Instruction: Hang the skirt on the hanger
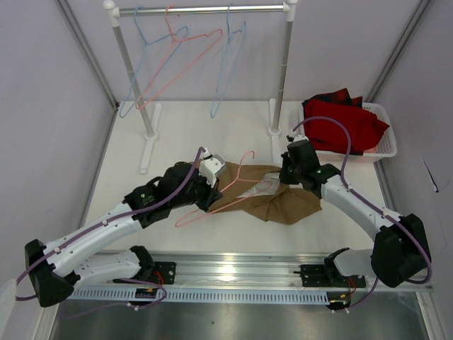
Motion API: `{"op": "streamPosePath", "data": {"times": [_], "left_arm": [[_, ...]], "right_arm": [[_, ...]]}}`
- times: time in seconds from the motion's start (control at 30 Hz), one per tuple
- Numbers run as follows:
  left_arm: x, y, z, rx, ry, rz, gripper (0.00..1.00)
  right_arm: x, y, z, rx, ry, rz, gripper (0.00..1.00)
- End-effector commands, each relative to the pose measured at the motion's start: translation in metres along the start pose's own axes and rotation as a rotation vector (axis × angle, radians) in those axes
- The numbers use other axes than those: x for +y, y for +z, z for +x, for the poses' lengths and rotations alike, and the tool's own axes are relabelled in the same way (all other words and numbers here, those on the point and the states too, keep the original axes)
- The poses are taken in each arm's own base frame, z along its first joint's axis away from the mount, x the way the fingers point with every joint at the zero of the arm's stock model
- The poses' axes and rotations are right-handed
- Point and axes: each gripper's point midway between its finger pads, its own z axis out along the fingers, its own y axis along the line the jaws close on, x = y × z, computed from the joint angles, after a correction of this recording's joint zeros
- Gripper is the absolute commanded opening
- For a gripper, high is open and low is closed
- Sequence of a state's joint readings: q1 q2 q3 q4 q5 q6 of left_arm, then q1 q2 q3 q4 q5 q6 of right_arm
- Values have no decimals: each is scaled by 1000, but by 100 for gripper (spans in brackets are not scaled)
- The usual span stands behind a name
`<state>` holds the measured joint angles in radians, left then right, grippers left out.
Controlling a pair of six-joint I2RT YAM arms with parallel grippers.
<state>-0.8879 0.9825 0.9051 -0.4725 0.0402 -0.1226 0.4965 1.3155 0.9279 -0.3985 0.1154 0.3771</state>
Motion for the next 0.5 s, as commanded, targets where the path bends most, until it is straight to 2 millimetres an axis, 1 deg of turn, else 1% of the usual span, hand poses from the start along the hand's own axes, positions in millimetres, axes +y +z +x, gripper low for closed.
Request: {"op": "streamPosePath", "data": {"times": [0.0, 0.23, 0.43, 0.47], "left_arm": [[-7, -2, -25, -76, 18, 31, 0], [-9, -3, -24, -77, 22, 44, 0], [-15, -6, -25, -86, 27, 77, 0], [-15, -6, -25, -87, 28, 77, 0]], "right_arm": [[-1, -13, -11, -30, 34, -26, 0], [-2, -22, -17, -40, 58, -61, 0], [-4, -25, -19, -42, 76, -70, 0], [0, -27, -19, -38, 82, -99, 0]]}}
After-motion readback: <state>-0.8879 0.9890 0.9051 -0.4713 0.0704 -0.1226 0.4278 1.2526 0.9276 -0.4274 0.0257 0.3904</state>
